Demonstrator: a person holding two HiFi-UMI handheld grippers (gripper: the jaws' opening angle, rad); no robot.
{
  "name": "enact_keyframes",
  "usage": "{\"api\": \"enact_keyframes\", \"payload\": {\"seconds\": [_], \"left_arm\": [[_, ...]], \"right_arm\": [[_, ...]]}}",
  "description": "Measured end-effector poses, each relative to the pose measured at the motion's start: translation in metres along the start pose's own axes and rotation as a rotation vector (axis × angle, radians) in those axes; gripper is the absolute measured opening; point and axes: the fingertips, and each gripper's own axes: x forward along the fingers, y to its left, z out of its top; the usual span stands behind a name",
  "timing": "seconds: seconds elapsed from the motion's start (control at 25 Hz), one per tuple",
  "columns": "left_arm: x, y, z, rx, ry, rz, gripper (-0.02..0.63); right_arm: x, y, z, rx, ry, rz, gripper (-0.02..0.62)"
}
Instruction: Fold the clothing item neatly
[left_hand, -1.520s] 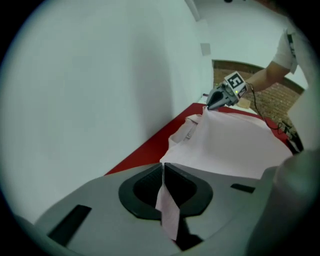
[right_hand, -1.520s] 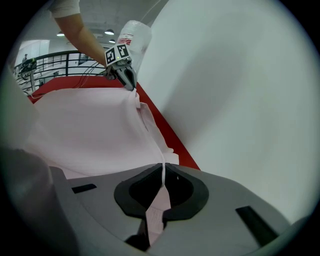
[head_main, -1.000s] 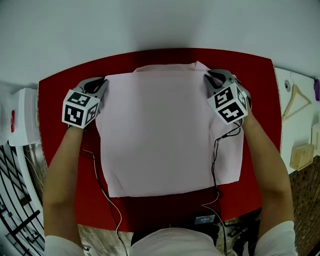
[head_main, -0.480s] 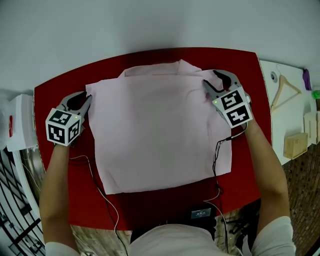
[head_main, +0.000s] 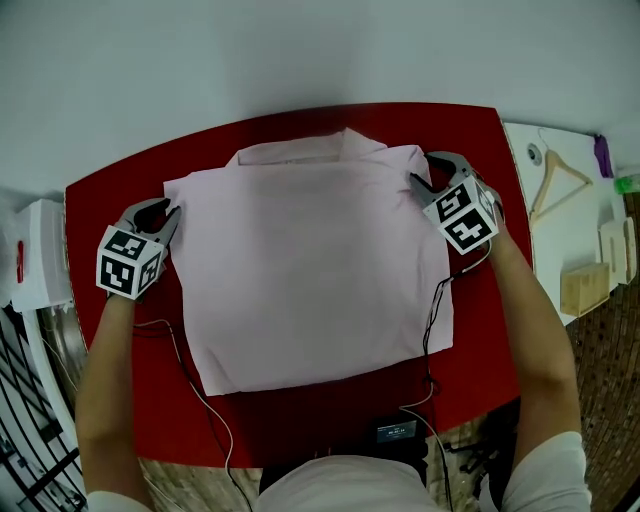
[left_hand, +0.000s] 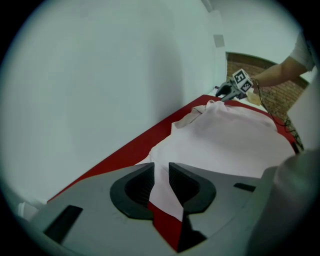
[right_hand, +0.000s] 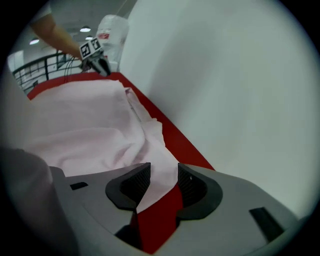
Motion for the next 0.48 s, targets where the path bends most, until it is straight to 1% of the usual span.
{"api": "enact_keyframes", "payload": {"seconds": [0.04,0.12,0.24,0.32,0.36,0.4,0.44,0.48], "left_arm": [[0.004,0.004,0.0,0.016,0.011,0.0,0.069],[0.011,0.014,0.0,0.034,0.031,0.002,0.072],[0.024,0.021,-0.007,0.044,0.068,-0.009,0.081],[0.034,0.019,-0.014,0.044,0.095,-0.027,0.084],[0.038,0.017,-0.016,0.041,0.1,-0.038,0.081],[0.041,0.015,-0.017,0.035,0.098,-0.049,0.068],[0.042,0.013,-0.017,0.026,0.09,-0.057,0.029],[0.042,0.012,-0.016,0.013,0.078,-0.061,0.015]], "right_arm": [[0.004,-0.002,-0.002,-0.052,0.022,0.0,0.17],[0.014,-0.007,-0.004,-0.108,0.055,0.017,0.17],[0.034,-0.003,-0.01,-0.124,0.117,0.091,0.169],[0.044,0.003,-0.017,-0.103,0.165,0.147,0.162],[0.045,0.005,-0.018,-0.081,0.184,0.172,0.123],[0.044,0.005,-0.019,-0.058,0.196,0.188,0.062],[0.042,0.004,-0.018,-0.039,0.199,0.194,0.029],[0.041,0.001,-0.018,-0.025,0.192,0.194,0.029]]}}
